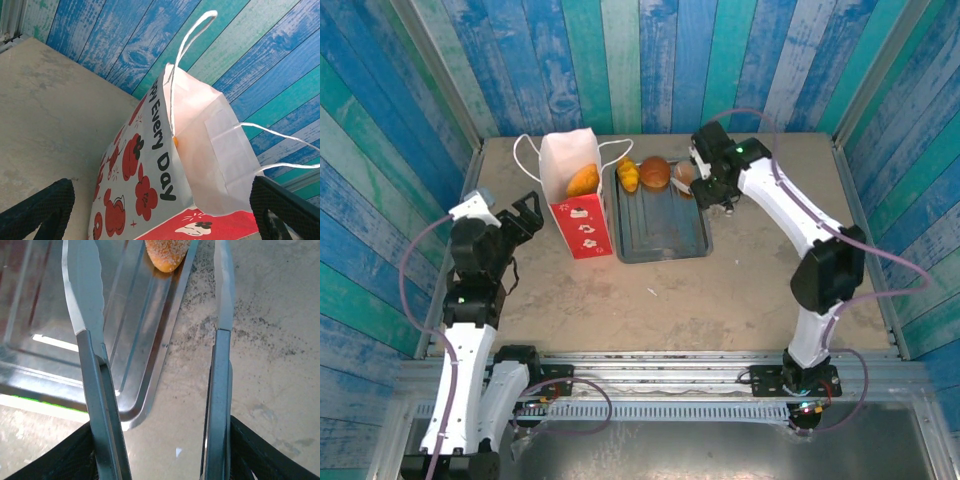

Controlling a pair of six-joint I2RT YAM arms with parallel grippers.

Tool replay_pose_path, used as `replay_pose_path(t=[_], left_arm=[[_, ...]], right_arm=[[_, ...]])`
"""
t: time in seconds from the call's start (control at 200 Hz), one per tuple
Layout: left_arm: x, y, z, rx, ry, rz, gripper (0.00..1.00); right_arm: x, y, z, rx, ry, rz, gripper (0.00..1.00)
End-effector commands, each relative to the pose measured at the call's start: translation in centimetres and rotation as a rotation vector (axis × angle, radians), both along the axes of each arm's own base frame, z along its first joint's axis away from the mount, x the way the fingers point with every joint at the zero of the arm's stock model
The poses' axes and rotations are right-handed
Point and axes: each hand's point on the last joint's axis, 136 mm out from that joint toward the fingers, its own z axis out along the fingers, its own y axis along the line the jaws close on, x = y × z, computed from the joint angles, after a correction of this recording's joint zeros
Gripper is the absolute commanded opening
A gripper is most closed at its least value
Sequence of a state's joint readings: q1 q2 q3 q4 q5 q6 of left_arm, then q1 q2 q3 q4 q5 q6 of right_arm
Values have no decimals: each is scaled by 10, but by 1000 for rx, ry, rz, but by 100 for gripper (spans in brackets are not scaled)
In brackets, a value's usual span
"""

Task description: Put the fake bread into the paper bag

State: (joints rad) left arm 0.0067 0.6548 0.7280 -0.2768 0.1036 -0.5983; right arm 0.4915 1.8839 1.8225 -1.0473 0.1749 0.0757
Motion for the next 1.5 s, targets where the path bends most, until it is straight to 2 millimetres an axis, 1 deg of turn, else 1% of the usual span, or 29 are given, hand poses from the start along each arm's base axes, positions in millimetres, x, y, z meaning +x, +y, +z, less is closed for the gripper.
replay_pose_path(t=[0.0,0.1,0.15,0.21,0.286,0.391,0.511,0.686,0.781,0.902,1.032,1.322,1.418,1.498], left_arm=[[-6,-1,-3,29,3,-13,94],[-8,-1,-3,35,3,-12,94],[-8,1,-3,35,7,-1,94],[-10,4,-3,36,7,14,94],[-10,6,-3,35,3,25,94],[-10,5,-2,32,1,23,94],[-11,5,-3,35,4,24,94],[-12,6,1,31,-8,28,94],[-12,6,1,31,-9,27,94],[-13,6,1,33,-6,28,94],[-13,6,2,33,-9,29,94],[-14,6,4,32,-11,29,94],[-14,6,4,31,-12,31,94],[-14,6,3,32,-10,30,94]], right_arm=[[21,-1,6,-16,-26,-39,62],[34,3,-5,-39,-9,-48,62],[39,1,-11,-66,-5,-63,62],[43,-2,-17,-96,4,-80,62],[49,0,-23,-105,14,-81,62],[53,5,-32,-105,30,-69,62],[57,7,-43,-116,49,-61,62],[63,9,-55,-121,63,-62,62],[67,9,-58,-128,60,-65,62],[71,9,-65,-140,63,-65,59],[75,9,-67,-148,59,-65,56],[74,11,-74,-148,75,-58,53],[75,11,-74,-148,75,-57,49],[75,11,-72,-146,72,-58,44]])
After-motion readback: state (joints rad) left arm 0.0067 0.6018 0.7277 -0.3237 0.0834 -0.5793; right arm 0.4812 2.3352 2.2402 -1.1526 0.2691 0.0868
